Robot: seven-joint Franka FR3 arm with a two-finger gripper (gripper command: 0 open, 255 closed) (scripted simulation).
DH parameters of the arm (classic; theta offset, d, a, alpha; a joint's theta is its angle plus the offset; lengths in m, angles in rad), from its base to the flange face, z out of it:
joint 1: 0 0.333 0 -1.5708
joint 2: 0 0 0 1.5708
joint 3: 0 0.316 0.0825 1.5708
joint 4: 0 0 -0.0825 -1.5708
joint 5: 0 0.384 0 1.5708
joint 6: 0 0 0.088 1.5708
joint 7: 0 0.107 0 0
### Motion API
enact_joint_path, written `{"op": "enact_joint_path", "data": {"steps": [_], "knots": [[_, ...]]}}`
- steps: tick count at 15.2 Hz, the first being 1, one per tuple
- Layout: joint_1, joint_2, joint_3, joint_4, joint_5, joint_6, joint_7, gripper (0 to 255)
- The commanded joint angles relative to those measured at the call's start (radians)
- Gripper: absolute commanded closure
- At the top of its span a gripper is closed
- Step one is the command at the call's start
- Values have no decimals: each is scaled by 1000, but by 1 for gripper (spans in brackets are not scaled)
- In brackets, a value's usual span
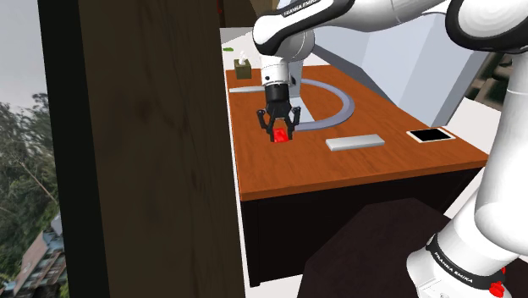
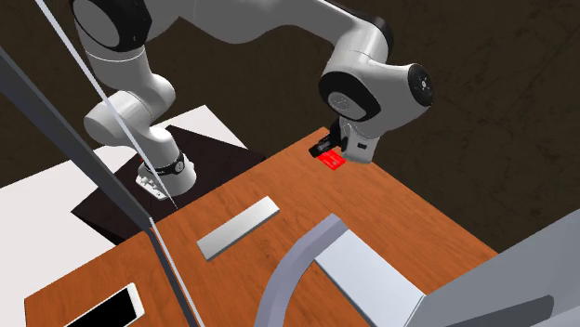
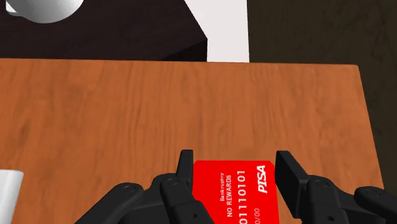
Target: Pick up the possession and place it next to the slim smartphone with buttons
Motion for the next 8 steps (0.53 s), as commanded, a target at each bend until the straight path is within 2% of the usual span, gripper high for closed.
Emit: {"op": "enact_joint_path", "data": {"steps": [1,8], "knots": [[-28,-16,-19,-22,-15,-8,-45,255],[-118,-58,-84,-72,-73,-35,-188,255]]}}
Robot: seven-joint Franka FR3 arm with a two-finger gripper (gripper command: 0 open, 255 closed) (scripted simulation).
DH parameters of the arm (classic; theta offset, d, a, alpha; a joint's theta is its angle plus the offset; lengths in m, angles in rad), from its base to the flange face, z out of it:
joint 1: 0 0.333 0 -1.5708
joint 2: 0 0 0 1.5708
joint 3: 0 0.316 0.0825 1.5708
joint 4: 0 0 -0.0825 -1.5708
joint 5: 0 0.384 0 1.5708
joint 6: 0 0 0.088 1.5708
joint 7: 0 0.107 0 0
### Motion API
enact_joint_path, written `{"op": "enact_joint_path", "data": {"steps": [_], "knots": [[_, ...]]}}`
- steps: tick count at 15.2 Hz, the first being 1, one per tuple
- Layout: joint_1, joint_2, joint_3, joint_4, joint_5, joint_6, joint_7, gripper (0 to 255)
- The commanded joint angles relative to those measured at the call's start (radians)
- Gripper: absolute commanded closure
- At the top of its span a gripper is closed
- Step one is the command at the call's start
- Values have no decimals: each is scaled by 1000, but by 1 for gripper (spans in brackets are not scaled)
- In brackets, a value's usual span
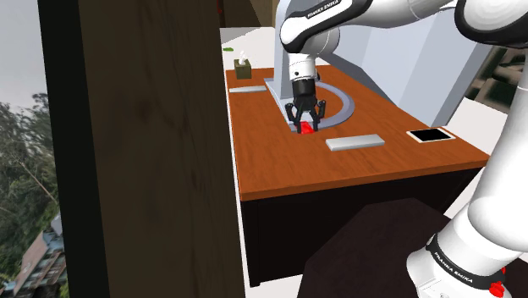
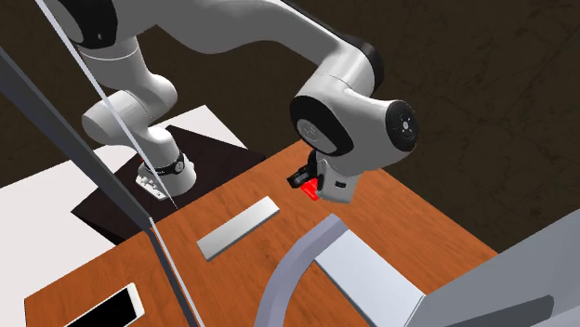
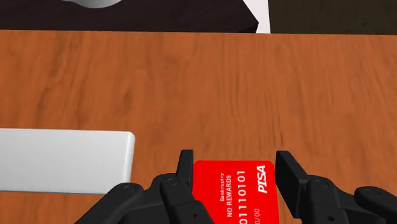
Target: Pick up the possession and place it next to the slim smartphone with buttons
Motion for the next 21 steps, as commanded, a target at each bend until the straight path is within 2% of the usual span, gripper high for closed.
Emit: {"op": "enact_joint_path", "data": {"steps": [1,12,14,18,19,20,21], "knots": [[-24,-11,-18,-6,-17,-13,-39,255],[-154,20,-132,44,-119,-65,-265,255],[-158,37,-175,68,-131,-76,-311,255],[-131,88,-303,133,-139,-101,-414,255],[-6,49,-254,121,-114,-113,-379,0],[-5,49,-255,121,-114,-113,-379,0],[16,-71,-259,-18,-137,87,-357,0]]}}
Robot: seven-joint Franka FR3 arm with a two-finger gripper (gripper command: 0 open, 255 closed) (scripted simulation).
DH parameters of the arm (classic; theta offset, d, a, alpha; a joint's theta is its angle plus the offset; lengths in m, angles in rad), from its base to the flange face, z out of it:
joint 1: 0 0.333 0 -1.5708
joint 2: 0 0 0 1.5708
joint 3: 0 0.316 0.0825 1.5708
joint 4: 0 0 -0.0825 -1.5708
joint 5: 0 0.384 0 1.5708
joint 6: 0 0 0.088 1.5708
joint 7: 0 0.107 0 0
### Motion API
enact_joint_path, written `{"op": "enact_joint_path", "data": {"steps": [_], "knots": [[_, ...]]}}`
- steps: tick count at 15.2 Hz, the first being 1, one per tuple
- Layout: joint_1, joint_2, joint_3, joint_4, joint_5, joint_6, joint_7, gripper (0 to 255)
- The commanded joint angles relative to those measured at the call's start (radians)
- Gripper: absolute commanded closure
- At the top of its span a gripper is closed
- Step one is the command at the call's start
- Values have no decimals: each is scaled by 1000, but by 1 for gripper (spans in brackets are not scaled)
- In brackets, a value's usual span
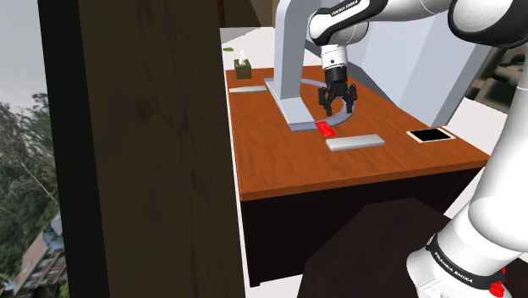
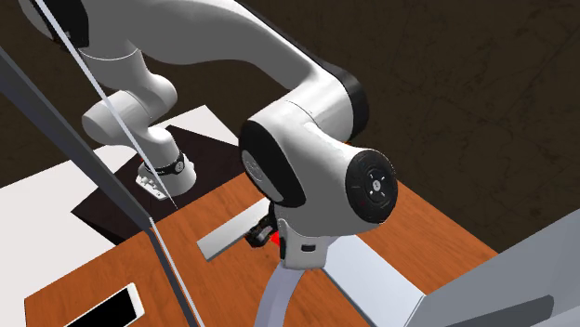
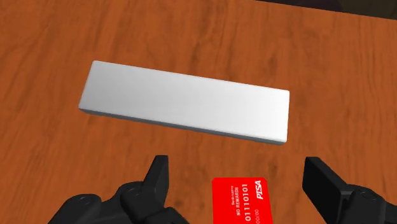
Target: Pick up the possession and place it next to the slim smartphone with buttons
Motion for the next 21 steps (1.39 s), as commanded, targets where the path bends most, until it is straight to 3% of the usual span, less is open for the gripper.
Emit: {"op": "enact_joint_path", "data": {"steps": [1,2,10,18,19,21], "knots": [[28,-187,-6,-211,-44,349,40,0],[41,-297,-4,-350,-84,558,76,0],[34,-269,3,-425,-78,671,72,0],[27,-269,10,-425,-78,671,72,0],[27,-266,9,-419,-78,668,71,255],[28,-265,10,-421,-78,671,74,255]]}}
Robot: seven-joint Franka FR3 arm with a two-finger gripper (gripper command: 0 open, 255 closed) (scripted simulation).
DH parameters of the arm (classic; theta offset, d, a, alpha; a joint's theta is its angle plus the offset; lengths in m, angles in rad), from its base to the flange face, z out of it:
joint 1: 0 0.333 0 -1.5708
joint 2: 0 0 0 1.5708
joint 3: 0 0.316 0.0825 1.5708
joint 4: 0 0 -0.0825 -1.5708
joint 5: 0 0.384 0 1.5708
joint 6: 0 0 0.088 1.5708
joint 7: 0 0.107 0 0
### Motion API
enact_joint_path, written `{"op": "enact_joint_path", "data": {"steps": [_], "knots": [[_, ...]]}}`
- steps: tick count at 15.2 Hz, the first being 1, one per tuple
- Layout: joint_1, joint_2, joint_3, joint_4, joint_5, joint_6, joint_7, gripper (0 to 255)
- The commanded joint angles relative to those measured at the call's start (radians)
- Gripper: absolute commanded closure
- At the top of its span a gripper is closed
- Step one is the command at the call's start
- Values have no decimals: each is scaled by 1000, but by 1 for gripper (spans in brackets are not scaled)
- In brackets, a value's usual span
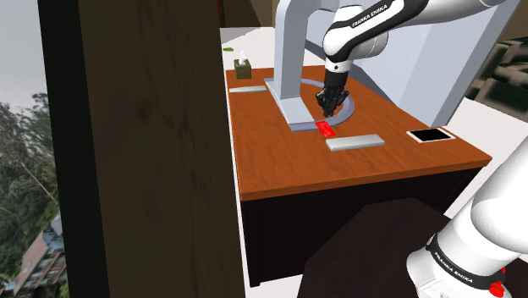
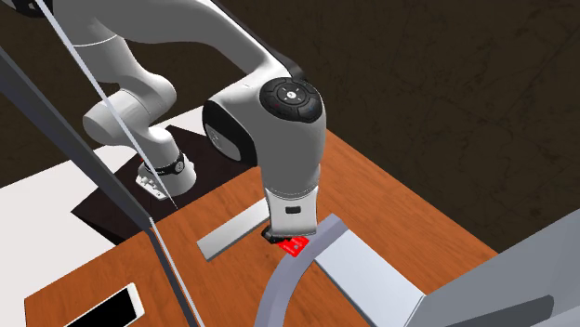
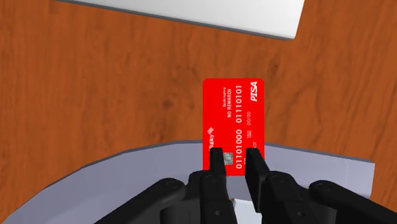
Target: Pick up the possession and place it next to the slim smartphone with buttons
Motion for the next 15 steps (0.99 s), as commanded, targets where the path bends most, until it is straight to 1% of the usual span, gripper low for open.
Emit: {"op": "enact_joint_path", "data": {"steps": [1,6,7,8,11,12,15], "knots": [[-13,11,-16,-4,2,-3,-2,255],[-13,1,-16,12,0,-29,-3,255],[-1,3,0,10,1,-28,-7,255],[-1,3,0,10,1,-28,-7,0],[-1,153,3,149,34,-269,-33,0],[-2,171,5,165,37,-298,-36,0],[-2,174,6,128,39,-258,-37,0]]}}
